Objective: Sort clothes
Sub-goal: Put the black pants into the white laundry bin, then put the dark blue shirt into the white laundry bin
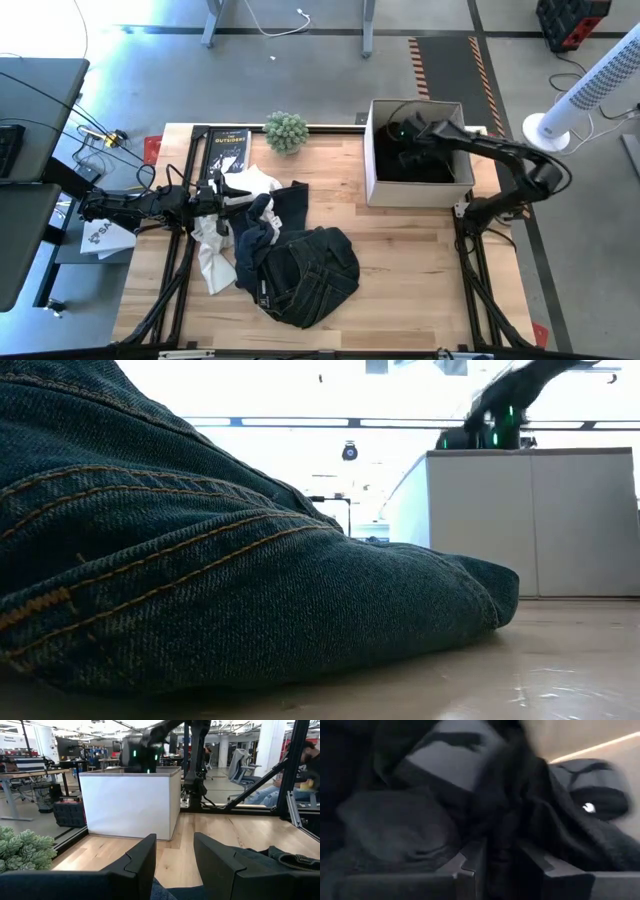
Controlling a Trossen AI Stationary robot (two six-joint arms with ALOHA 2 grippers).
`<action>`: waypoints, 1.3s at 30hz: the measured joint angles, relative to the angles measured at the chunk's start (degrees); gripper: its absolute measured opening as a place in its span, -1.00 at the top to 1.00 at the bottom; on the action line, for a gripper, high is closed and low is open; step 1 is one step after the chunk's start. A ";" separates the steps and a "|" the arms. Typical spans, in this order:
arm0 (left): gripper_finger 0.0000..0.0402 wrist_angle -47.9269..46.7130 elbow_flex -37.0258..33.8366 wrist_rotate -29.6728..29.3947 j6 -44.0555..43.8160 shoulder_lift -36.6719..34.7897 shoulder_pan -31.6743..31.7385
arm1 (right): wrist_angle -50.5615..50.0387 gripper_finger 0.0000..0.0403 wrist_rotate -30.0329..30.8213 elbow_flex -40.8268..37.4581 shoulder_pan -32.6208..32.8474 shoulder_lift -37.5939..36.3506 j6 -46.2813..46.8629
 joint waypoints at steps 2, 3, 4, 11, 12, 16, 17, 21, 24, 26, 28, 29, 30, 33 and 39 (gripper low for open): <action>0.35 0.01 0.01 -0.01 0.00 0.00 0.02 | 5.66 0.61 -1.30 -3.60 -0.43 2.40 -0.43; 0.35 0.02 0.00 -0.02 0.00 0.00 0.00 | 7.64 0.61 -1.41 -4.76 -0.56 3.40 -0.77; 0.35 0.02 0.02 0.00 0.00 0.00 0.02 | 8.89 0.61 -1.31 -5.41 -0.62 4.18 -0.82; 0.35 0.02 0.00 -0.04 0.00 0.00 0.02 | -0.96 0.61 -0.27 1.58 -0.71 4.03 -3.68; 0.35 0.00 0.00 -0.04 0.00 0.02 0.02 | -4.01 0.61 -0.87 4.19 -0.49 3.16 -4.38; 0.35 0.01 0.01 -0.02 0.00 0.00 0.01 | -12.35 0.61 -1.01 15.54 0.24 0.70 -5.83; 0.35 0.00 0.01 -0.02 0.00 0.02 0.02 | -15.44 0.61 -0.85 18.34 0.44 0.36 -6.34; 0.35 0.02 0.02 -0.02 0.00 0.02 0.00 | -24.57 0.51 -0.07 29.57 1.15 -0.44 -6.87; 0.35 0.02 0.02 -0.02 0.00 0.02 0.02 | -28.97 0.35 -0.16 36.34 1.65 -0.43 -6.87; 0.35 0.02 0.01 -0.01 0.00 0.02 0.00 | -29.83 0.22 -1.63 39.50 2.31 -0.52 -7.19; 0.35 0.02 0.00 -0.02 0.00 0.02 0.00 | -27.71 0.10 -5.22 40.90 3.95 -0.83 -8.66; 0.35 0.02 0.02 -0.02 0.00 0.00 0.02 | -25.46 0.05 -8.31 40.94 5.27 -1.13 -9.45; 0.35 0.02 0.02 -0.02 0.00 0.01 0.01 | -22.40 0.01 -11.63 40.65 6.91 -1.38 -10.41; 0.35 0.01 0.02 -0.02 0.00 0.02 0.02 | -9.11 -0.04 -20.60 36.78 13.85 -2.18 -13.90; 0.35 0.02 0.00 -0.02 0.00 0.01 0.01 | 29.86 -0.05 -28.78 23.21 32.30 -1.21 -19.44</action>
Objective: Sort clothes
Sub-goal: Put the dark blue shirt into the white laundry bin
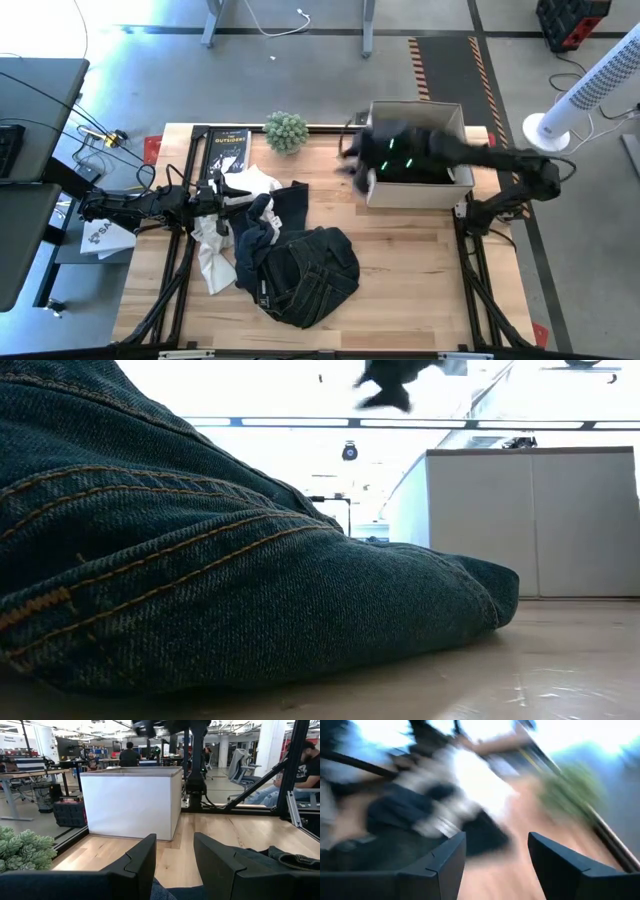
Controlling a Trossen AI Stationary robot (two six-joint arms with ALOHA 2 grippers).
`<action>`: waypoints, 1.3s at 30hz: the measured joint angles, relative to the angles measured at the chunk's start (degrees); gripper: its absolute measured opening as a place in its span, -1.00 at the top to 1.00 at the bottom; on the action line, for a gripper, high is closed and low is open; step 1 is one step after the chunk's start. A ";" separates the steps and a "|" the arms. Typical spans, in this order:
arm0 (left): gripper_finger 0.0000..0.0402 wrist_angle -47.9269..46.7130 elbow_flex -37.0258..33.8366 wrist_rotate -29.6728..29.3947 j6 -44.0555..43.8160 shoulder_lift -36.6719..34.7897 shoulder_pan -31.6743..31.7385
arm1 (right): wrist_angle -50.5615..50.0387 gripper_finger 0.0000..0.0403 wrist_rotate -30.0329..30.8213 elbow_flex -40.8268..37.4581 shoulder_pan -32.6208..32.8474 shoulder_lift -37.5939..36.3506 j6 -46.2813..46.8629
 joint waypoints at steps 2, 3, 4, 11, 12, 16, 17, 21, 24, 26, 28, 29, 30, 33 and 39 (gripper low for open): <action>0.35 0.00 0.02 0.02 0.00 0.01 -0.01 | 14.28 -0.05 -0.14 -4.53 5.60 2.16 -1.60; 0.35 0.00 0.00 0.00 0.00 -0.01 -0.01 | 20.52 -0.05 0.15 -5.92 8.01 3.82 -2.03; 0.35 0.00 0.02 0.00 0.00 -0.01 0.00 | 26.01 -0.05 0.47 -6.60 10.02 5.84 -1.98; 0.35 0.00 0.01 0.02 0.00 0.00 -0.01 | 32.61 -0.05 1.08 5.07 16.15 25.02 -4.94; 0.35 0.00 0.00 0.01 0.00 0.00 0.01 | 31.23 -0.05 0.31 7.98 16.25 27.86 -5.41; 0.35 0.00 0.01 0.01 0.00 0.00 0.00 | 24.40 -0.05 -1.05 19.51 16.13 38.19 -6.23; 0.35 0.00 0.01 0.02 0.00 0.01 0.00 | 22.30 -0.05 -1.05 22.24 16.13 40.67 -6.74; 0.35 0.00 0.02 0.02 0.00 0.00 0.00 | 15.30 -0.05 -1.34 31.94 16.11 49.85 -10.05; 0.35 0.00 0.02 0.02 0.00 -0.01 0.00 | 11.43 -0.05 -3.24 38.03 16.11 56.06 -12.91; 0.35 0.00 0.02 0.02 0.00 -0.01 -0.01 | 10.58 0.00 -3.36 40.83 16.21 59.62 -13.07; 0.35 0.00 0.02 0.02 0.00 0.00 0.00 | 10.62 0.16 -3.25 43.17 16.24 62.44 -11.98; 0.35 0.00 0.00 0.02 0.00 -0.01 0.01 | 10.75 0.28 -3.07 44.27 16.24 63.31 -11.24; 0.35 0.00 0.01 0.02 0.00 0.00 0.00 | 10.73 0.43 -2.68 45.22 16.24 63.81 -10.23; 0.35 -0.01 0.01 0.02 0.00 0.00 0.00 | 10.15 0.87 -0.09 47.68 16.26 64.12 -9.44; 0.35 0.02 0.00 0.02 -0.02 0.01 -0.01 | 8.91 0.89 13.53 55.56 16.98 60.06 -15.10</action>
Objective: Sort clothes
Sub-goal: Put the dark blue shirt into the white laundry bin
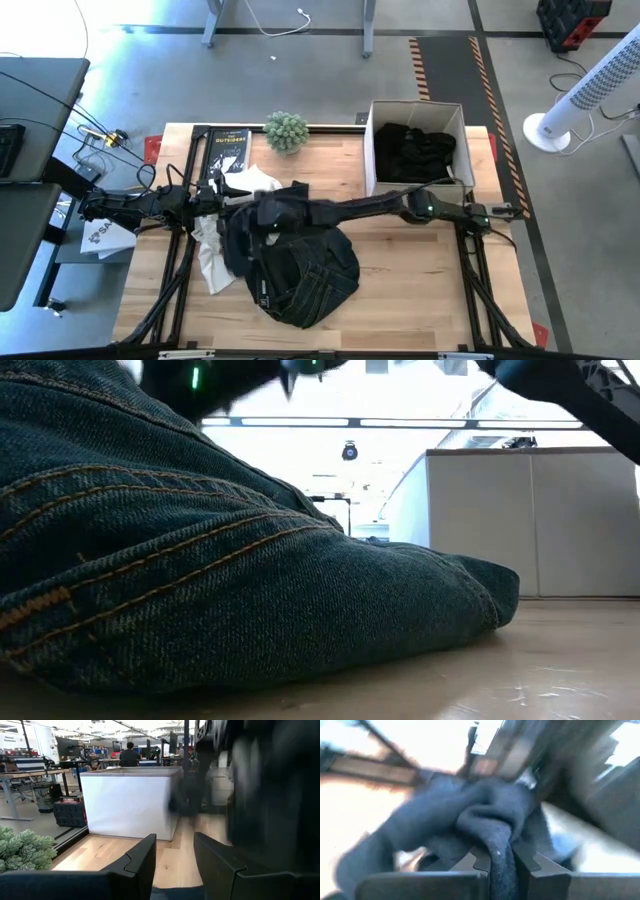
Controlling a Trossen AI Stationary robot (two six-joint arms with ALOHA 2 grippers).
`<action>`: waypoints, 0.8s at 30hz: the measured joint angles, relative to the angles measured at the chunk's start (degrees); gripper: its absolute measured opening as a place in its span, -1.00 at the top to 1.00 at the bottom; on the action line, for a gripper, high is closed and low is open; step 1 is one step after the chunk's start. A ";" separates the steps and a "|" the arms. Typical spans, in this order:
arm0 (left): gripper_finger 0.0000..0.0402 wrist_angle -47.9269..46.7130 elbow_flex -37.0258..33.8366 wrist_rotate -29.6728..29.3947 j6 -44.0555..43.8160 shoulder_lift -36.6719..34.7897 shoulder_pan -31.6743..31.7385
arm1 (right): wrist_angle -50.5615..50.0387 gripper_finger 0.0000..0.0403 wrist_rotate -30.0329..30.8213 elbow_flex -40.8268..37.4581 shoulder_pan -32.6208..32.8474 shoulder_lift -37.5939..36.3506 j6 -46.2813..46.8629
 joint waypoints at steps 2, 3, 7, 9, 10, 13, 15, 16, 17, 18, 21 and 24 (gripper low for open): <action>0.35 0.23 0.00 -0.08 -0.02 -0.02 0.02 | -2.24 0.94 5.99 2.12 0.62 -3.98 -5.19; 0.35 0.38 0.02 -0.07 -0.02 -0.02 0.02 | -2.83 0.96 9.61 3.04 1.09 -6.11 -8.01; 0.35 -0.15 0.04 0.07 0.02 0.02 0.02 | -4.79 0.94 21.20 3.02 2.40 -15.68 -17.61; 0.35 -0.03 0.04 0.09 0.02 0.00 0.02 | -7.80 0.94 25.60 2.06 2.85 -20.64 -20.61; 0.35 -0.13 0.04 0.07 0.02 0.00 0.02 | -9.72 0.95 27.84 1.93 3.11 -22.89 -21.28; 0.35 -0.07 0.04 0.06 0.02 0.00 0.02 | -16.36 0.96 35.16 1.86 3.50 -29.88 -22.30; 0.35 -0.08 0.04 0.04 0.02 0.00 0.02 | -21.89 0.96 39.86 1.91 3.31 -34.34 -20.81; 0.35 -0.07 0.04 0.04 0.02 0.00 0.02 | -25.66 0.95 41.89 1.97 3.00 -36.42 -19.02; 0.35 -0.07 0.04 0.04 0.02 0.00 0.02 | -30.14 0.95 43.86 1.97 2.31 -38.35 -16.53; 0.35 -0.07 0.04 0.04 0.02 0.00 0.02 | -35.03 0.95 45.25 1.97 1.46 -40.02 -13.20; 0.35 -0.05 0.04 0.02 0.02 0.00 0.02 | -52.07 0.95 45.04 1.90 -2.90 -44.32 1.56; 0.35 -0.03 0.02 0.01 0.02 0.00 0.02 | -68.14 0.95 40.75 1.26 -9.74 -46.83 16.59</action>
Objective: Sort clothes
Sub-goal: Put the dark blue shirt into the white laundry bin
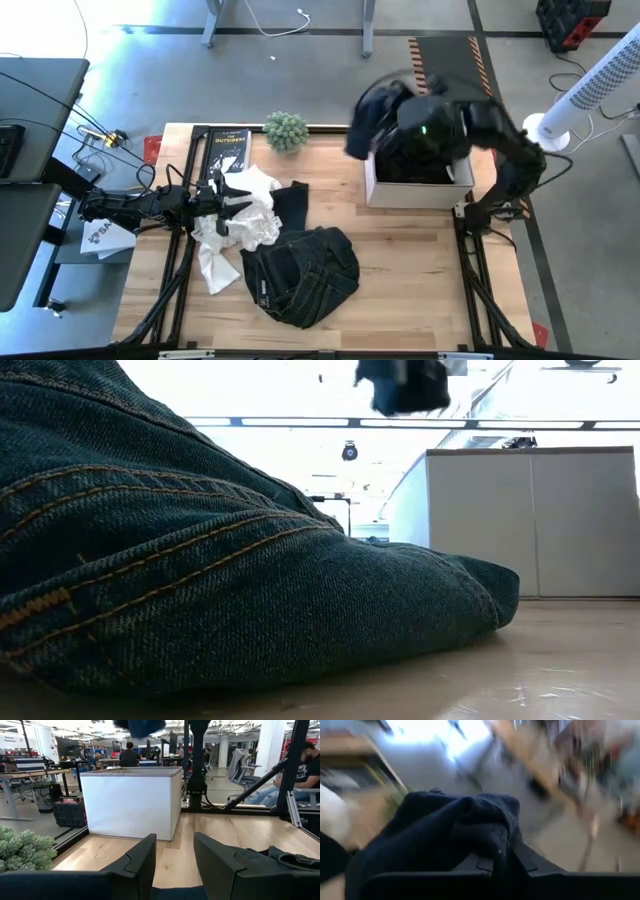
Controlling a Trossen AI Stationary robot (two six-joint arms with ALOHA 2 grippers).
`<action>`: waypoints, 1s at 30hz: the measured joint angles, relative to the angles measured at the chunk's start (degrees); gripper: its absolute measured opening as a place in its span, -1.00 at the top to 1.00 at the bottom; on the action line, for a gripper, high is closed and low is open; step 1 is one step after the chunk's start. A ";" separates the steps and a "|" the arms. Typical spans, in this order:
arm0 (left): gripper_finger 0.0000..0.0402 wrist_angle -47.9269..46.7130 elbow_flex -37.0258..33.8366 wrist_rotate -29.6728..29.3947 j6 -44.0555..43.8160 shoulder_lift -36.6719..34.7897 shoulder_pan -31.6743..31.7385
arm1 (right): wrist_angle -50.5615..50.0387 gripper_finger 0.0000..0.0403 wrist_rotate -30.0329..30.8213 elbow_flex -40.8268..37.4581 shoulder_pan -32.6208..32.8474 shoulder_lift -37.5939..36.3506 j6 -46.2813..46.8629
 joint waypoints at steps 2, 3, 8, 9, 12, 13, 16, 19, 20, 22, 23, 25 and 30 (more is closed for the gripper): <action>0.35 -0.01 0.00 -0.01 0.00 0.00 0.00 | -7.23 0.95 -1.07 -2.14 -5.16 -0.57 6.45; 0.35 -0.01 0.00 -0.03 0.00 0.00 0.00 | -9.09 0.95 -1.10 -4.02 -7.56 -0.58 8.29; 0.35 0.00 0.00 -0.01 0.00 0.00 0.00 | -0.03 0.95 -10.60 -21.21 -18.15 -2.83 5.60; 0.35 0.01 0.00 -0.01 0.00 0.00 0.00 | 2.51 0.94 -12.94 -25.47 -20.00 -3.11 5.03; 0.35 -0.01 0.00 -0.05 0.00 0.00 0.00 | 10.74 0.94 -17.23 -38.70 -25.25 -2.97 4.90; 0.35 0.01 0.00 -0.03 0.00 0.00 0.00 | 13.72 0.94 -18.63 -43.19 -26.79 -2.92 4.75; 0.35 0.01 0.00 -0.03 0.00 0.00 0.00 | 27.21 0.94 -26.29 -56.31 -30.91 -3.09 3.27; 0.35 0.01 0.00 -0.03 0.00 0.00 0.00 | 41.79 0.94 -37.44 -68.64 -33.94 -2.93 2.57; 0.35 0.01 0.00 -0.03 0.00 0.00 0.00 | 46.89 0.94 -40.66 -71.85 -34.70 -2.95 2.66; 0.35 0.01 0.00 -0.03 0.00 0.00 0.00 | 54.57 0.93 -43.48 -77.78 -35.88 -2.77 4.15; 0.35 0.01 0.00 -0.03 0.00 0.00 0.00 | 57.33 0.91 -44.19 -80.15 -36.38 -2.72 4.80; 0.35 0.01 0.00 -0.03 0.00 0.00 0.00 | 60.90 0.85 -45.91 -82.85 -37.39 -2.57 5.23; 0.35 0.01 0.00 -0.03 0.00 0.00 0.00 | 55.65 0.49 -50.70 -80.03 -39.02 -3.21 4.18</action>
